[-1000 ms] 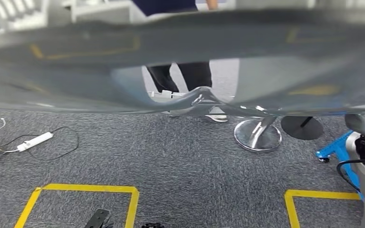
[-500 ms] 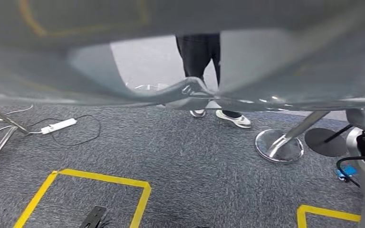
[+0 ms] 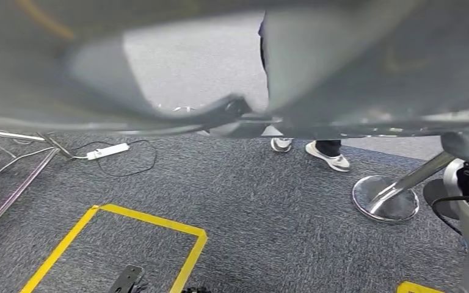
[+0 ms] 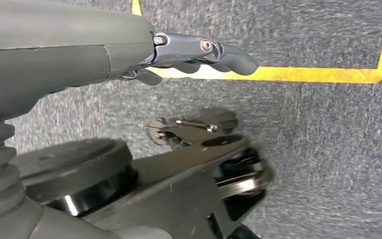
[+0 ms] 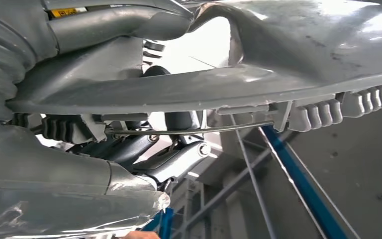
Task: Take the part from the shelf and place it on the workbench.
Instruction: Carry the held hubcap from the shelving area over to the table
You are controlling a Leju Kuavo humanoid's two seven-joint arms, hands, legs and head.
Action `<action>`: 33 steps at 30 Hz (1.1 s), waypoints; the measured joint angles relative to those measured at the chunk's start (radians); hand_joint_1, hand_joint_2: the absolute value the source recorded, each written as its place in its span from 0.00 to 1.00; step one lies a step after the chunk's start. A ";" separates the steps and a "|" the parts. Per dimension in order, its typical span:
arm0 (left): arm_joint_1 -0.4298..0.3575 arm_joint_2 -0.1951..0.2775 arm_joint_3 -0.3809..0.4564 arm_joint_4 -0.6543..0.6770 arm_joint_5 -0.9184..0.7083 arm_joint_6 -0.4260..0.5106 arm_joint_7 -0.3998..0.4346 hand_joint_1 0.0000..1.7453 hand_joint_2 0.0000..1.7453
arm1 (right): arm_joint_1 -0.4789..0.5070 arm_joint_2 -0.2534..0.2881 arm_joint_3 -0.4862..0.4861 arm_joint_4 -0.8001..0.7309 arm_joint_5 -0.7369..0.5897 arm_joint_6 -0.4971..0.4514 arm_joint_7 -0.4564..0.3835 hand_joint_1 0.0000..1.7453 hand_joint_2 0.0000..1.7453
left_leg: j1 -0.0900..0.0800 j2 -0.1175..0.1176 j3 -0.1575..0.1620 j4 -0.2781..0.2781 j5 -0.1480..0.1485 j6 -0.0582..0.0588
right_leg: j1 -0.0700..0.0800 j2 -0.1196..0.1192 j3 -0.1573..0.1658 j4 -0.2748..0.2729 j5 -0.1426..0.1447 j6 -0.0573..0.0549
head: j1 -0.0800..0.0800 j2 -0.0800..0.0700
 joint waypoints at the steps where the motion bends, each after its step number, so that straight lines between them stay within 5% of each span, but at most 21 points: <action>1: 0.001 0.000 0.000 0.000 0.007 0.000 -0.001 0.00 1.00 | 0.030 0.001 -0.009 -0.011 0.000 -0.002 -0.026 1.00 1.00 | 0.001 0.002 0.011 -0.018 0.019 -0.001 | 0.000 -0.009 0.002 0.000 -0.001 0.001 | 0.000 0.000; 3: 0.005 0.000 0.001 0.000 0.022 0.000 -0.004 0.00 1.00 | 0.111 0.001 -0.039 -0.040 -0.002 0.011 -0.090 1.00 1.00 | 0.002 0.017 0.078 -0.140 0.079 0.000 | 0.000 -0.026 0.007 0.001 -0.006 0.005 | 0.000 0.000; 5: 0.009 0.001 0.002 0.000 0.036 0.000 -0.008 0.00 1.00 | 0.182 0.001 -0.080 -0.061 -0.004 0.026 -0.133 1.00 1.00 | -0.001 0.036 0.137 -0.249 0.108 0.008 | 0.005 -0.037 0.008 0.005 -0.013 0.014 | -0.006 0.000; 8: 0.014 0.003 0.006 0.000 0.056 0.001 -0.016 0.00 1.00 | 0.280 0.003 -0.142 -0.086 0.014 0.049 -0.173 1.00 1.00 | -0.004 0.027 0.150 -0.278 0.106 0.030 | 0.008 -0.053 0.015 0.000 -0.017 0.029 | -0.010 0.000; 10: 0.017 0.007 0.010 0.000 0.067 0.002 -0.024 0.00 1.00 | 0.342 0.007 -0.175 -0.102 0.038 0.061 -0.201 1.00 1.00 | 0.000 0.012 0.154 -0.282 0.107 0.043 | 0.004 -0.039 0.008 0.022 -0.037 0.041 | -0.006 0.000; 13: 0.019 0.010 0.022 0.000 0.087 0.001 -0.031 0.00 1.00 | 0.432 0.012 -0.225 -0.121 0.058 0.066 -0.236 1.00 1.00 | 0.002 -0.012 0.157 -0.283 0.107 0.055 | 0.001 0.003 -0.078 0.199 -0.123 0.050 | 0.003 0.000; 15: 0.024 0.012 0.032 0.000 0.102 0.001 -0.033 0.00 1.00 | 0.483 0.018 -0.259 -0.126 0.059 0.072 -0.252 1.00 1.00 | 0.001 -0.031 0.158 -0.283 0.107 0.056 | 0.001 0.007 -0.130 0.290 -0.145 0.051 | 0.005 0.000; 17: 0.028 0.015 0.041 0.000 0.109 0.000 -0.035 0.00 1.00 | 0.518 0.022 -0.289 -0.131 0.060 0.079 -0.262 1.00 1.00 | 0.001 -0.049 0.159 -0.283 0.107 0.056 | 0.000 0.013 -0.108 0.227 -0.093 0.048 | 0.005 0.000; 19: 0.028 0.016 0.047 0.000 0.111 -0.003 -0.040 0.00 1.00 | 0.541 0.026 -0.316 -0.137 0.060 0.090 -0.270 1.00 1.00 | 0.001 -0.067 0.160 -0.281 0.106 0.051 | -0.006 0.045 -0.038 0.084 -0.030 0.047 | 0.005 0.000; 21: 0.028 0.017 0.051 0.000 0.113 -0.005 -0.045 0.00 1.00 | 0.561 0.031 -0.340 -0.140 0.062 0.102 -0.278 1.00 1.00 | -0.001 -0.083 0.156 -0.280 0.109 0.039 | -0.009 0.069 0.002 0.012 -0.012 0.042 | 0.004 0.000; 23: 0.030 0.019 0.052 0.001 0.116 -0.005 -0.046 0.00 1.00 | 0.578 0.036 -0.358 -0.140 0.063 0.113 -0.283 1.00 1.00 | 0.001 -0.097 0.153 -0.283 0.114 0.027 | -0.006 0.059 0.005 0.008 -0.011 0.031 | 0.004 0.000; 26: 0.030 0.022 0.053 0.002 0.118 -0.001 -0.050 0.00 1.00 | 0.592 0.044 -0.377 -0.139 0.065 0.127 -0.288 1.00 1.00 | -0.001 -0.058 0.129 -0.235 0.077 0.015 | -0.007 0.029 0.006 0.002 -0.006 0.010 | 0.000 0.000; 28: 0.028 0.021 0.053 0.002 0.118 0.000 -0.059 0.00 1.00 | 0.603 0.050 -0.389 -0.139 0.068 0.136 -0.291 1.00 1.00 | -0.003 -0.013 0.074 -0.111 0.009 0.009 | -0.004 0.007 0.006 0.001 -0.006 0.002 | -0.003 0.000; 30: 0.029 0.020 0.053 0.002 0.118 -0.002 -0.065 0.00 1.00 | 0.613 0.057 -0.398 -0.137 0.075 0.145 -0.291 1.00 1.00 | -0.003 -0.001 0.031 -0.009 -0.029 0.007 | -0.002 -0.017 0.005 0.002 -0.007 0.000 | -0.003 0.000; 31: 0.030 0.020 0.053 0.002 0.119 -0.004 -0.066 0.00 1.00 | 0.617 0.061 -0.401 -0.135 0.081 0.147 -0.291 1.00 1.00 | -0.003 0.001 0.034 -0.006 -0.021 0.007 | -0.002 -0.029 0.005 0.002 -0.007 0.000 | -0.003 0.000; 33: 0.034 0.020 0.053 0.002 0.120 -0.011 -0.066 0.00 1.00 | 0.626 0.067 -0.408 -0.133 0.096 0.146 -0.291 1.00 1.00 | -0.004 0.017 0.094 -0.107 0.034 0.011 | -0.001 -0.051 0.007 0.002 -0.008 0.001 | -0.003 0.000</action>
